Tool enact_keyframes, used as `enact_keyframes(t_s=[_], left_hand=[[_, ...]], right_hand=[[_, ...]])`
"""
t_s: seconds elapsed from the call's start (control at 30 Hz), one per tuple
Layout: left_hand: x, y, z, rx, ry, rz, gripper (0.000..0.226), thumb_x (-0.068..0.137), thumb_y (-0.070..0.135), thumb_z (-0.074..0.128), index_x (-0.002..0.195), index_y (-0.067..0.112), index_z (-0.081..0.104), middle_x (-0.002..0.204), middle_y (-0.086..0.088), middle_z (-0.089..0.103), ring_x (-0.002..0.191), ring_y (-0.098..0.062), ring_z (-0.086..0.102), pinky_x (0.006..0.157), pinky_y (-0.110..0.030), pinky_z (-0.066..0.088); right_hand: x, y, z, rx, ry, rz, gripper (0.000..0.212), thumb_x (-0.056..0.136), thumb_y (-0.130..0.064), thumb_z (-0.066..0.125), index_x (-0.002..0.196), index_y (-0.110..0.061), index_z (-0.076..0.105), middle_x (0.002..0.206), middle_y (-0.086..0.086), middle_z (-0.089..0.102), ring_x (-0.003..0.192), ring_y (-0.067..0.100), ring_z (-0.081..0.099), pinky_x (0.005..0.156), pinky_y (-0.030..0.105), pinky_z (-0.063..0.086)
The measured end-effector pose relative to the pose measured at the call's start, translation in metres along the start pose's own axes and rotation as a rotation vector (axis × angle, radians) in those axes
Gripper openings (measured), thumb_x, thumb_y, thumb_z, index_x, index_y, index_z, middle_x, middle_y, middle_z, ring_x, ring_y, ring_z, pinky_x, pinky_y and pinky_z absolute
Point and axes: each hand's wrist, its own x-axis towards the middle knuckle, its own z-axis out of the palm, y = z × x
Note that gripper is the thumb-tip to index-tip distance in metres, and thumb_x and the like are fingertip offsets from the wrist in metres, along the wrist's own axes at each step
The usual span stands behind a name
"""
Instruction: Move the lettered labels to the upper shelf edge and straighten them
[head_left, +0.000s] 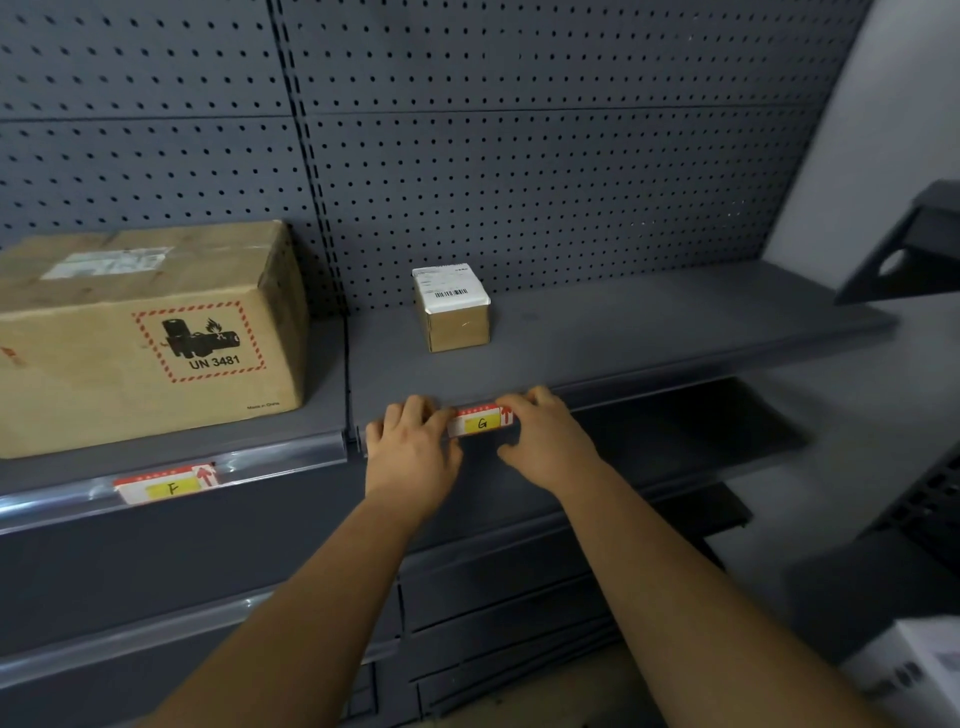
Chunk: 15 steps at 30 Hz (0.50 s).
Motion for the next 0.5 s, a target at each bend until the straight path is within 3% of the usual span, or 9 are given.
enact_keyframes(t_s=[0.23,0.5], left_hand=[[0.0,-0.002,-0.002,0.001,-0.016,0.025,0.04,0.088,0.039,0.053,0.126,0.026,0.052,0.121,0.0,0.046,0.111,-0.022,0.041,0.094,-0.041,0.032],[0.001,-0.012,-0.011,-0.028,-0.115,0.081,0.045,0.09,0.043,0.047,0.132,0.029,0.046,0.127,0.002,0.043,0.116,-0.021,0.038,0.099,-0.041,0.031]], right_hand=[[0.001,-0.002,-0.003,-0.045,0.048,-0.035,0.052,0.082,-0.029,0.069,0.13,-0.026,0.05,0.12,0.0,0.044,0.113,0.019,0.044,0.088,0.034,0.047],[-0.006,-0.006,-0.005,-0.069,-0.015,-0.038,0.064,0.083,-0.035,0.07,0.139,-0.025,0.042,0.131,0.002,0.04,0.121,0.022,0.042,0.095,0.037,0.046]])
